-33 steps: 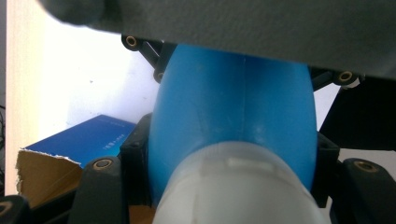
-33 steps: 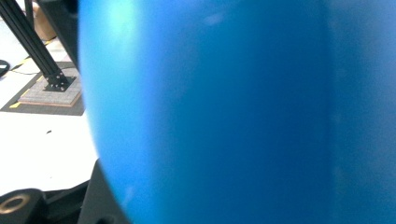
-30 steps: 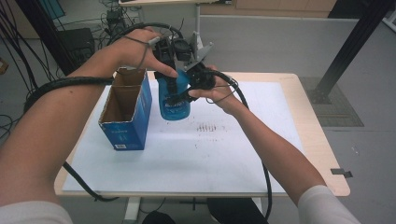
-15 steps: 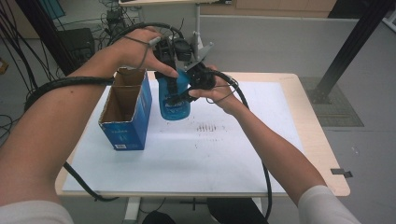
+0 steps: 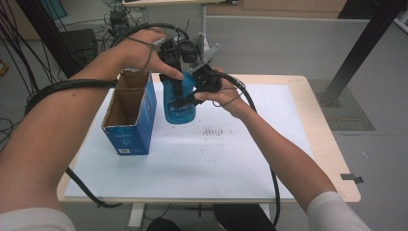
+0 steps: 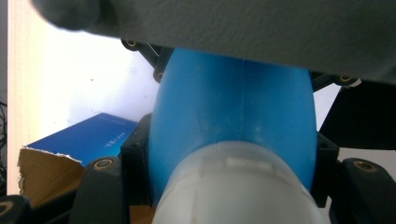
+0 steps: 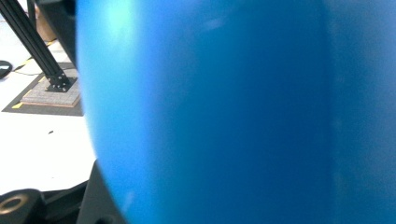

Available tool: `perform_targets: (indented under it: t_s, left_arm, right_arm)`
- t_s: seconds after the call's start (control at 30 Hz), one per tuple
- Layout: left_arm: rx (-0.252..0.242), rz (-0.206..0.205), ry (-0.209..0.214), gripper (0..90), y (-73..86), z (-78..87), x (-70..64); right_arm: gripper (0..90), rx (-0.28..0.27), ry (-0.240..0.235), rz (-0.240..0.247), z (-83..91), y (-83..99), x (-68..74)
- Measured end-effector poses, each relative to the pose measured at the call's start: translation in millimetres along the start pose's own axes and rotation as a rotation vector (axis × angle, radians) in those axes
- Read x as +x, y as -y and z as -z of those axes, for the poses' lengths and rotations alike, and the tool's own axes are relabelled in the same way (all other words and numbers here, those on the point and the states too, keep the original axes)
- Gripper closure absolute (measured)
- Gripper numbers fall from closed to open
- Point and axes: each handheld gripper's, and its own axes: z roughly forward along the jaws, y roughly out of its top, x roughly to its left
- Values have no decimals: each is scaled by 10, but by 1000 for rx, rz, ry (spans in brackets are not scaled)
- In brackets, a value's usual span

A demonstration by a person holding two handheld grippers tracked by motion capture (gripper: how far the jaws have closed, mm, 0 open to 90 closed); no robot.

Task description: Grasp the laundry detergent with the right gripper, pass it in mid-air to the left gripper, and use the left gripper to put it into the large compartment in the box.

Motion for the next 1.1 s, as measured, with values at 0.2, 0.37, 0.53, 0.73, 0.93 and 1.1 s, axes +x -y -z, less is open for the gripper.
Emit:
perform_targets:
  t_s: [0.2,0.37,0.53,0.73,0.93,1.1]
  left_arm:
    - [4,0,-1,379,1,3,-1]
    - [-2,5,-2,379,13,7,0]
    - [-4,5,0,380,12,0,1]
    - [-6,3,-2,379,7,5,0]
    - [-7,5,-2,380,15,11,-8]
    - [-7,3,-5,380,16,11,-12]
  right_arm:
    - [424,-3,-2,1,-6,0,-1]
    - [424,-6,-3,-4,-9,-4,1]
    - [424,-4,-4,-3,-11,-2,0]
    - [423,-6,-3,-4,-4,0,-1]
    - [423,-8,-5,-4,-6,-3,3]
    - [422,-9,-5,-4,-11,-6,8]
